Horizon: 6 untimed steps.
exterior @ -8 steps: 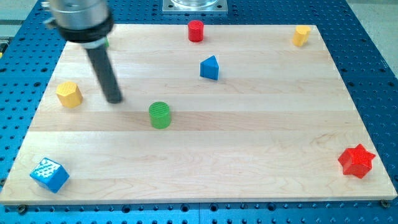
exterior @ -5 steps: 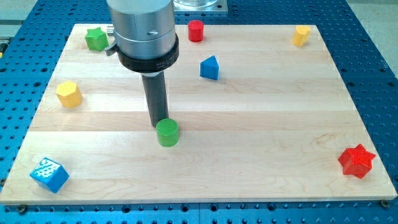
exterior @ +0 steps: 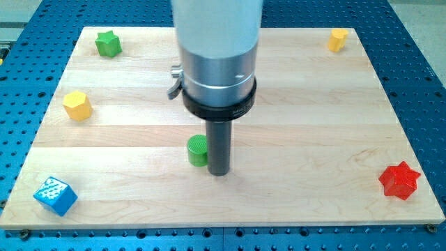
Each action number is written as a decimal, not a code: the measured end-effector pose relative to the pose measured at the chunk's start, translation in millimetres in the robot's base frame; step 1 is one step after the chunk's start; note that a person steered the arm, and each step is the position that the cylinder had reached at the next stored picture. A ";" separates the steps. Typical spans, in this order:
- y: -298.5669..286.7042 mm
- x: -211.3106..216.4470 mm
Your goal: Place the green circle at the bottom center of the board
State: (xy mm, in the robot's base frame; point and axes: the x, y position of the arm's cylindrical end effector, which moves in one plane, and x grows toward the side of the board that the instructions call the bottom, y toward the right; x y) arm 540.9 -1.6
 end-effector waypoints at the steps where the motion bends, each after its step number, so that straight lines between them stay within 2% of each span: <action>1: 0.0 0.0; 2: -14.6 1.1; 3: 18.0 -4.3; 4: 29.2 -59.6; 5: -5.6 -63.3; 6: -17.2 -47.8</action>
State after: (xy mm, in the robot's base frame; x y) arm 493.1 -18.7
